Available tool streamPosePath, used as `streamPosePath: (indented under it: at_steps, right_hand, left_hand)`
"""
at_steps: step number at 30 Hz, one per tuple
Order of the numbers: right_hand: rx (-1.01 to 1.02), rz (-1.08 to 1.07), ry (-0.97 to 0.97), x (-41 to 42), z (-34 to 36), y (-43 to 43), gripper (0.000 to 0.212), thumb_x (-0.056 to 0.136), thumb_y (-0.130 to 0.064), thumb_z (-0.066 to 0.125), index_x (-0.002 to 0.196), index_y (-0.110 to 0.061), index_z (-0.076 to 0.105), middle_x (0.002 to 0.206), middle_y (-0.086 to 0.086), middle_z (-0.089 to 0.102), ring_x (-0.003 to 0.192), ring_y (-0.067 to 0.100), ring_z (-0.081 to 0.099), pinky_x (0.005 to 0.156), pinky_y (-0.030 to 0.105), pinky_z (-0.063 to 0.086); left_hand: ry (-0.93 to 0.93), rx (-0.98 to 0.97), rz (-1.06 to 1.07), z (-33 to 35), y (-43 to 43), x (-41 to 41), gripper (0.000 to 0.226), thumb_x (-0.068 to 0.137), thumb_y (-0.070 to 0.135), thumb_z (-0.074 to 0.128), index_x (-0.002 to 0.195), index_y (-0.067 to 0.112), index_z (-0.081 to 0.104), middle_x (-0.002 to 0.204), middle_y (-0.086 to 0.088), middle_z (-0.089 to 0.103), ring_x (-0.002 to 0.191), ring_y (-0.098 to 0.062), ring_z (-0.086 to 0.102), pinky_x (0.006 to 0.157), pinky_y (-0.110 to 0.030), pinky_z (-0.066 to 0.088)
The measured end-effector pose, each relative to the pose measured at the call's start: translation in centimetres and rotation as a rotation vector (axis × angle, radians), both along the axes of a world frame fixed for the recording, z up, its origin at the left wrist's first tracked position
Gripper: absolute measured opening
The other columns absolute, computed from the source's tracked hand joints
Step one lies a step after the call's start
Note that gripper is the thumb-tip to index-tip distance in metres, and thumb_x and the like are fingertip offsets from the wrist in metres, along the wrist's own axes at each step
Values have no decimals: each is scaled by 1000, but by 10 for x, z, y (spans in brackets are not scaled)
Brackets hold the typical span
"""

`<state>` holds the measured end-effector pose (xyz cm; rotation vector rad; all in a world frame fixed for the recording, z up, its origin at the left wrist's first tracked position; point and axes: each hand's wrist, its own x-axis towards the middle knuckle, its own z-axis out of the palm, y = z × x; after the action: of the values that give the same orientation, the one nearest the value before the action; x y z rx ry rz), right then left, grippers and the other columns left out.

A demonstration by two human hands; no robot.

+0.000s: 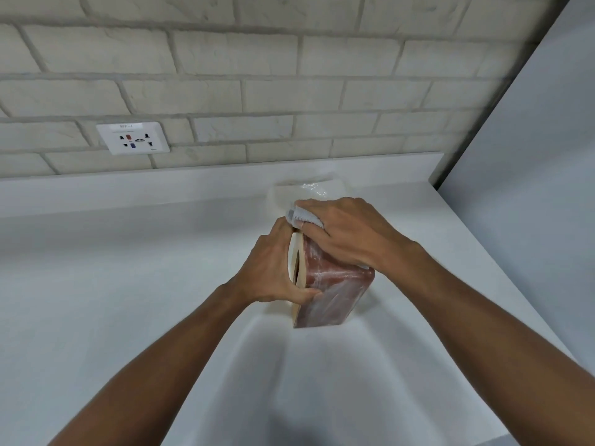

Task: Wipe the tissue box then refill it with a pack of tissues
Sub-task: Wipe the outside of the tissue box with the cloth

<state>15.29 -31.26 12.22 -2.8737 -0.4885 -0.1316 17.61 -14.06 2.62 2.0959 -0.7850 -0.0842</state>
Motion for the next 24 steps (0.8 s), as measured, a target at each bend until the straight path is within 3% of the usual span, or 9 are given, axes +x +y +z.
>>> streamPosePath:
  at_steps: [3,5,8,11,14,17,18,21,24]
  right_hand:
    - [8,158,-120,-36,2,3,29,100,-31,43,116,-26,67,111,-7,71,97,15,65,80,29,51]
    - [129,194,-105,-57,0,1,26,96,-26,49,107,-17,71,105,-5,72,94,12,65,81,28,53]
    - [189,119,-98,-53,1,-6,24,95,-23,55,113,-24,70,118,-9,70,106,6,57,79,22,46]
    - [174,10,-16,-21,0,-6,32,102,-28,48,132,-27,60,131,-5,64,116,17,58,93,29,42]
    - [142,-50,28,-4,-3,-5,35,105,-33,41,135,-27,56,129,-3,64,114,21,59,96,28,39]
    - [159,32,22,-33,-8,-14,41,103,-36,43,142,-26,50,146,-9,51,135,4,41,106,11,22]
    - [164,84,40,-47,-11,-18,44,101,-39,43,143,-27,48,148,-11,46,137,-2,34,111,10,21]
    - [153,140,88,-65,-19,-46,50,98,-47,39,145,-31,46,149,-15,44,139,-1,36,116,25,30]
    - [192,-18,35,-46,-19,-66,44,101,-38,47,143,-27,48,148,-9,45,137,9,43,115,22,29]
  left_hand:
    - [-21,-32,-23,4,-2,-3,82,50,56,81,125,40,55,145,3,48,127,-23,54,99,-50,50]
    - [6,-11,-33,6,-1,-5,100,46,56,75,140,39,46,157,3,37,128,-20,54,99,-45,52]
    - [29,-2,-17,4,-1,-6,121,48,60,78,155,29,32,157,2,36,132,-20,52,105,-45,50]
    - [44,16,-2,2,0,-3,122,51,65,80,153,18,32,142,-1,47,128,-26,55,106,-53,47]
    - [61,25,1,1,0,-3,124,51,67,83,152,17,31,138,1,49,126,-25,55,106,-53,47]
    - [60,25,10,-1,-1,-4,133,50,64,82,159,20,20,143,-1,48,128,-27,55,104,-53,48]
    - [63,26,8,0,-1,-5,136,49,63,81,160,23,14,147,-1,45,129,-28,54,105,-52,48]
    - [87,22,0,1,-1,-6,141,48,64,80,163,26,6,151,0,41,132,-25,53,107,-49,48]
    - [102,20,-18,2,0,-4,143,48,66,83,162,29,4,150,3,41,136,-22,50,109,-50,46]
